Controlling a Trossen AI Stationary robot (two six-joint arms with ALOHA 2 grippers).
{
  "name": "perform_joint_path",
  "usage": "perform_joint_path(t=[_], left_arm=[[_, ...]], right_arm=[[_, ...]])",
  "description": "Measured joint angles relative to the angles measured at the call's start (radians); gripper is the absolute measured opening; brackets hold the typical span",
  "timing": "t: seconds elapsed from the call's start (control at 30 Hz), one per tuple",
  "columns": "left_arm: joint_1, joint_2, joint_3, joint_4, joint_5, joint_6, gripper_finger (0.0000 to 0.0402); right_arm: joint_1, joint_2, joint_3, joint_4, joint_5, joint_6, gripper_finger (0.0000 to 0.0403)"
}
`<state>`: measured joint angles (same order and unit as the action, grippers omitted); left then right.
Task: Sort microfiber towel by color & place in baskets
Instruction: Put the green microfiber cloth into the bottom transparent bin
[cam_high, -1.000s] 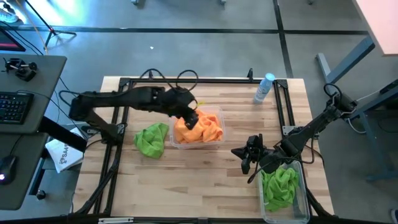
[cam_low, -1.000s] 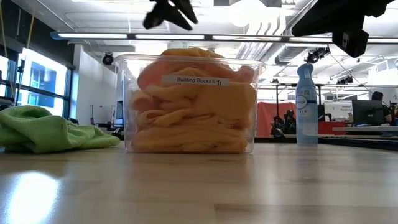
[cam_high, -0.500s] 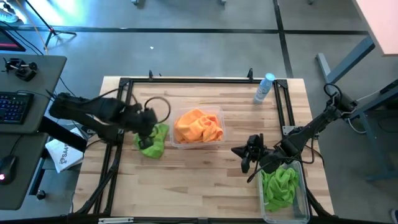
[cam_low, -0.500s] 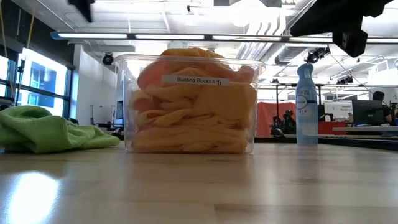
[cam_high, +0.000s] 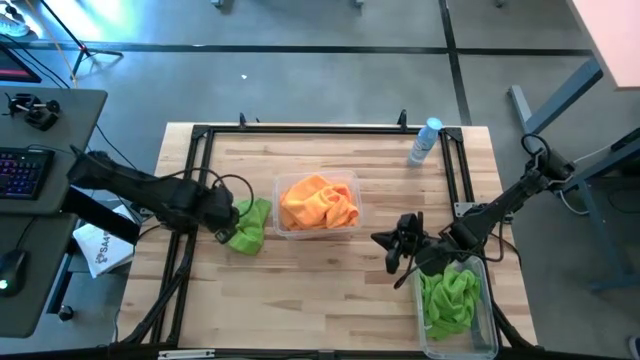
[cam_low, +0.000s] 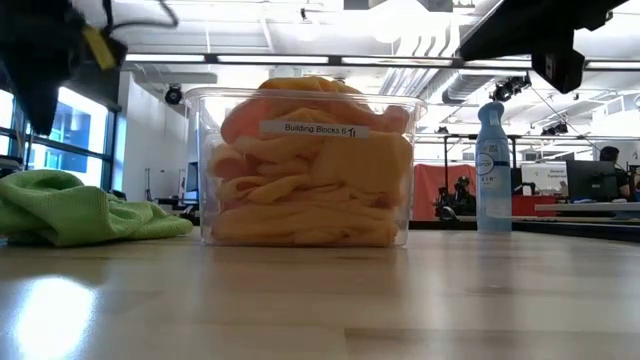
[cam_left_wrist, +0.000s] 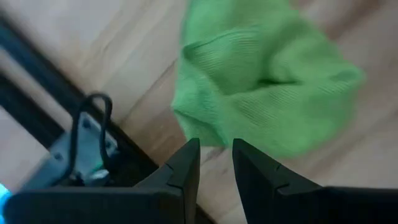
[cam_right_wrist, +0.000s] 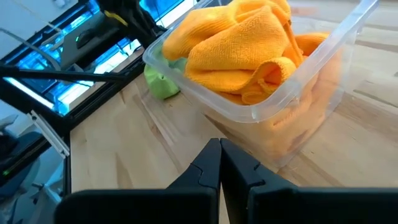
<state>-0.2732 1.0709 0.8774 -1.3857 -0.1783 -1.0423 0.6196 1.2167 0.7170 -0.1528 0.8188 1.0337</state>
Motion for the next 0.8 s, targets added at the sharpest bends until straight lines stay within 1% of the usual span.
perform_joint_path(t=[0.1, 0.2, 0.3, 0.5, 0.8], left_arm=[[0.036, -0.012, -0.072, 0.054, 0.007, -0.097, 0.0085], [0.076, -0.016, -0.115, 0.140, 0.029, -0.108, 0.0085], [0.107, -0.015, -0.125, 0.197, 0.032, -0.107, 0.0085], [0.155, -0.015, -0.125, 0.200, 0.031, -0.101, 0.0085], [0.185, -0.011, -0.126, 0.203, 0.019, -0.123, 0.0085]], right_arm=[[-0.012, 0.000, 0.000, 0.000, -0.001, 0.006, 0.0000], [-0.018, 0.000, 0.000, 0.000, -0.003, 0.006, 0.0000], [-0.020, 0.000, 0.000, 0.000, -0.006, 0.006, 0.0000], [-0.020, 0.000, 0.000, 0.001, -0.007, 0.024, 0.0000], [-0.020, 0.000, 0.000, 0.001, -0.007, 0.023, 0.0000]])
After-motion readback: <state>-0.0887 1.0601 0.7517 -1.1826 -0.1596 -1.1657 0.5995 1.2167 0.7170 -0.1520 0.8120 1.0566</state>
